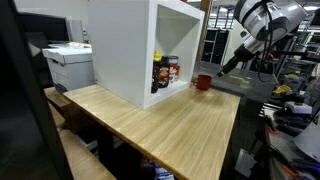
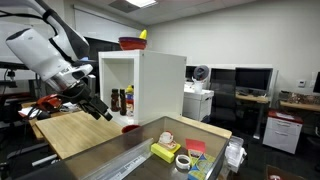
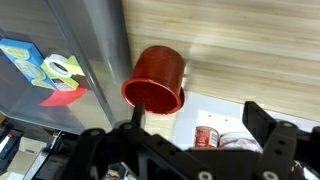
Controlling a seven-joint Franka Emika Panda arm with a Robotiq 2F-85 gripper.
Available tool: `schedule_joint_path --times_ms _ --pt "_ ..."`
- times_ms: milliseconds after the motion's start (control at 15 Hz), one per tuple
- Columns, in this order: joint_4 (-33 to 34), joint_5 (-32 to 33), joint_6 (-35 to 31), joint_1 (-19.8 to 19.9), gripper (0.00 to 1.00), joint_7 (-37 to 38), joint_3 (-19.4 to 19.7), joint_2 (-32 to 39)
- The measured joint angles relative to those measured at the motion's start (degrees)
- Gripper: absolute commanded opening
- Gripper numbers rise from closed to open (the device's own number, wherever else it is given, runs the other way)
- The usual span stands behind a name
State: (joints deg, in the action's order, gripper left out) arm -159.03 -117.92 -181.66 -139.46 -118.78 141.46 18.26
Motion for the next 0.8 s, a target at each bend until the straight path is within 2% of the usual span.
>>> schedule_joint_path --times_ms 67,467,800 --pt "0.00 1.99 0.00 -1.21 1.00 0.00 2.08 -0.80" --pt "0.06 10.35 0.00 -4.12 1.00 0.00 7.62 -2.68" --pt "0.13 16.45 0.00 -4.08 1.00 0.16 7.93 -2.99"
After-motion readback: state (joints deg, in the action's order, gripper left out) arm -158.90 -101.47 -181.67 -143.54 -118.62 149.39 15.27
